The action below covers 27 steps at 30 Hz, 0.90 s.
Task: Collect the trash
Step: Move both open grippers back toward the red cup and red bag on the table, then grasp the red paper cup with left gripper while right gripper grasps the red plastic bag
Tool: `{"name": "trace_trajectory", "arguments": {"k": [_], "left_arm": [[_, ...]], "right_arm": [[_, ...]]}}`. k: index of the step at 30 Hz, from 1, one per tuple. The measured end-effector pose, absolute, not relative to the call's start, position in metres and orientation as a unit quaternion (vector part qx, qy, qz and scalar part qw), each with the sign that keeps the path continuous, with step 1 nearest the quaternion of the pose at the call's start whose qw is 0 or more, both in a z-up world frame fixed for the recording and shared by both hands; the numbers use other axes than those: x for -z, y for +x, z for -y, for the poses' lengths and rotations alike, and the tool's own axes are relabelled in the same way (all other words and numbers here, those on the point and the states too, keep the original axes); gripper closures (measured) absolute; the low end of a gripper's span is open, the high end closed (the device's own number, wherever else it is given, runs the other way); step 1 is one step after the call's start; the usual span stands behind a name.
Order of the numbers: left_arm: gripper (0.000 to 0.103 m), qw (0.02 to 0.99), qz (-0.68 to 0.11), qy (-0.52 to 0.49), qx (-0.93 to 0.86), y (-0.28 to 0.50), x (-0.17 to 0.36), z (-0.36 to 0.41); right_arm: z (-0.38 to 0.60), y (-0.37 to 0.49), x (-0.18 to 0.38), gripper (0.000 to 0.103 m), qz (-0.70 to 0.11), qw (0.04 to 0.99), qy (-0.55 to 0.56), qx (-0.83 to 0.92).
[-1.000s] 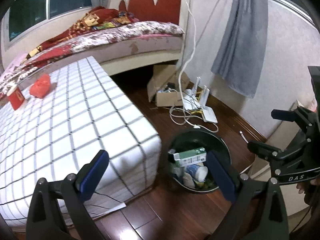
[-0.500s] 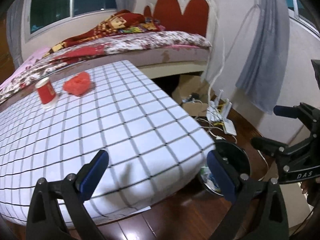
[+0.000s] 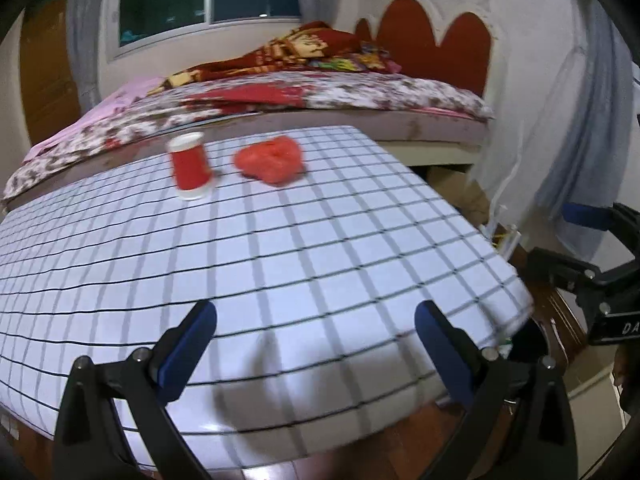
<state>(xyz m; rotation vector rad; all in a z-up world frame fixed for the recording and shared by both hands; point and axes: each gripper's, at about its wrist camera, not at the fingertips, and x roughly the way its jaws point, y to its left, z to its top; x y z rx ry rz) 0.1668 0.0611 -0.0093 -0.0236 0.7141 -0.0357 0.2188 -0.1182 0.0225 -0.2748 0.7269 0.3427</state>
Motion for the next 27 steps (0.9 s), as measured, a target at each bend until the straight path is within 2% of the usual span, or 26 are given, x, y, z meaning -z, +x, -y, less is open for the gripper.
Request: {"name": "trace_trajectory", "arguments": {"k": [9,14,17,18,21,22,24,27], "left_arm": [[0.003,0.936,-0.349,-0.03,-0.027,0.184,0.008,-0.128],[0.005,0.933,-0.357,-0.023,-0.038,0.212,0.014,-0.157],[0.011,0.936,-0.348,-0.024,-0.039,0.232,0.011,-0.17],[0.018,0.936,-0.348,-0.027,-0.037,0.243,0.011,-0.175],[0.02,0.936,-0.35,-0.026,-0.037,0.273,0.012,-0.183],[0.02,0.936,-0.349,-0.025,-0.037,0.28,0.012,-0.183],[0.02,0.935,-0.353,-0.021,-0.037,0.302,0.014,-0.187],[0.02,0.93,-0.366,-0.032,-0.034,0.333,0.024,-0.195]], "right_arm": [[0.059,0.241,-0.019,0.001,-0.348,0.902,-0.138,-0.215],[0.04,0.274,-0.016,0.001,-0.351,0.903,-0.104,-0.226],[0.021,0.294,-0.014,0.001,-0.358,0.897,-0.124,-0.225],[0.015,0.305,-0.012,0.001,-0.361,0.897,-0.125,-0.221],[0.0,0.341,-0.004,0.002,-0.364,0.897,-0.119,-0.221],[-0.004,0.353,0.001,0.003,-0.367,0.895,-0.117,-0.223],[-0.012,0.375,0.007,0.02,-0.375,0.89,-0.109,-0.233],[-0.023,0.41,0.022,0.022,-0.398,0.879,-0.102,-0.243]]}}
